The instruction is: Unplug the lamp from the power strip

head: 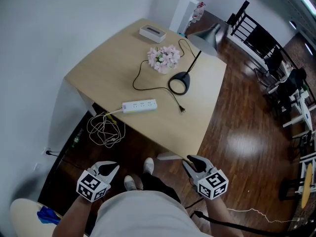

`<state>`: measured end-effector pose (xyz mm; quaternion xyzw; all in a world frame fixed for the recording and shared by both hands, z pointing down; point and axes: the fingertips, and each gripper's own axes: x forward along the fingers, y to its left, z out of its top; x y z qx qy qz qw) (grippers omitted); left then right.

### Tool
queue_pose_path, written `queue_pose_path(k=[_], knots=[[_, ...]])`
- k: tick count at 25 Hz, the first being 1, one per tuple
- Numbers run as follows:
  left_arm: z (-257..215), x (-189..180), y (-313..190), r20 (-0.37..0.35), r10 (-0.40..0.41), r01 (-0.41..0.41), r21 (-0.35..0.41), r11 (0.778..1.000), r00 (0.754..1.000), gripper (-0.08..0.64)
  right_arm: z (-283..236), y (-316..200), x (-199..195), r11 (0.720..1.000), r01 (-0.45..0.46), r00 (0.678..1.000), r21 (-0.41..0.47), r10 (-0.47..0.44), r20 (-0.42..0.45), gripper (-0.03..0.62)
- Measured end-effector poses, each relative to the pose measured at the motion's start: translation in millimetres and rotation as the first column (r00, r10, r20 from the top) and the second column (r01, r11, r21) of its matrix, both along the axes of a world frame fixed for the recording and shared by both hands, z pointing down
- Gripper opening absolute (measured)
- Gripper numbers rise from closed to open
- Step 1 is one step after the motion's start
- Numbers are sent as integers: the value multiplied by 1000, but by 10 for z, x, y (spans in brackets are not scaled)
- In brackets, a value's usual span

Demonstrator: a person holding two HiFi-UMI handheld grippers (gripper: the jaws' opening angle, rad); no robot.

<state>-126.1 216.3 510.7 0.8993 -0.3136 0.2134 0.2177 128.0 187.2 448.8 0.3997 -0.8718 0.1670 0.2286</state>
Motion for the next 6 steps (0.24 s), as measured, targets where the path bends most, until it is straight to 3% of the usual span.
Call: queue_pose_path(k=[6], knots=[[48, -26, 95, 13, 16, -16, -2, 1000, 1000, 5, -18, 32, -46, 1000, 0, 1000, 3, 0, -9, 95]])
